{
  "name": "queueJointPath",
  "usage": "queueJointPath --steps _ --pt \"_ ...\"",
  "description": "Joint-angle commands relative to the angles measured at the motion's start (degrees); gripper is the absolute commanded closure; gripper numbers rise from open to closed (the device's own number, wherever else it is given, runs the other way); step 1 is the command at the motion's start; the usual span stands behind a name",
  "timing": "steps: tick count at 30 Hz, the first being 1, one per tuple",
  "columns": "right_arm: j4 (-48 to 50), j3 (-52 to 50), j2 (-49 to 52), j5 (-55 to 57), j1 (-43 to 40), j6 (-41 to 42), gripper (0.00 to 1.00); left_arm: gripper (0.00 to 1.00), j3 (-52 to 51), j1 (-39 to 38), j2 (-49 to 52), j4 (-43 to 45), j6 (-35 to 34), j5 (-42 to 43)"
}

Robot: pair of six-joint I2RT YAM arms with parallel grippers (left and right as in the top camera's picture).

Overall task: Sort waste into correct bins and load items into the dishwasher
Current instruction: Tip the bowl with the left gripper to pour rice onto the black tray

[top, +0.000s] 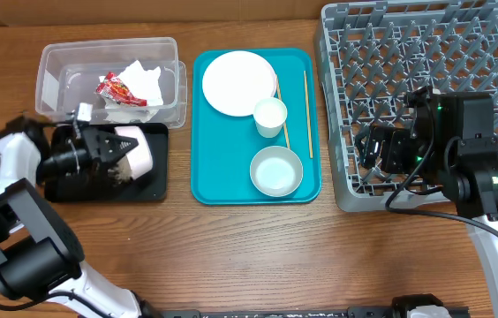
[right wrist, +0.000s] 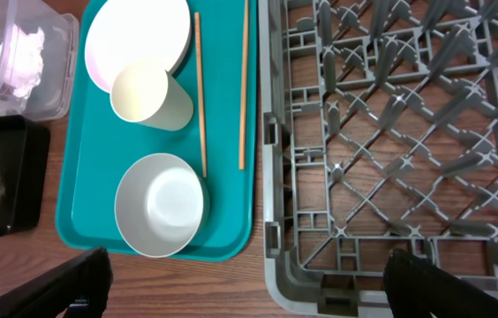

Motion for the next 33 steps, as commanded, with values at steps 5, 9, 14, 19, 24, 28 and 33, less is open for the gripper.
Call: queueJointPath --steps 5,9,14,19,24,28,33 --pt "0.57 1.4 -0.04 -0.09 -0.09 0.04 0.0 0.96 -3.67 4.39 -1.18 1.73 1.64 17.59" --pt "0.52 1.4 -0.04 -0.09 -0.09 0.02 0.0 0.96 -3.67 5.88 -1.18 1.81 -2.4 21.94" --pt "0.52 1.4 -0.04 -0.09 -0.09 0.02 0.0 0.96 -3.67 7.34 -1.18 1.81 -7.32 21.94" --pt "0.52 1.4 -0.04 -0.09 -0.09 0.02 0.0 0.96 -3.67 8.11 -1.18 1.77 -18.47 19.23" --pt "0.52 1.4 -0.04 -0.11 -0.09 0.04 0.0 0.96 -3.67 8.2 -1.18 4.61 -24.57 19.39" --pt "0.52 1.4 -0.04 -0.11 -0.09 0.04 0.0 0.96 -3.67 8.22 -1.18 6.29 -27.04 18.03" --pt "0.37 1.4 -0.04 -0.09 -0.09 0.02 0.0 0.96 -3.67 8.15 -1.18 12.11 -31.89 11.54"
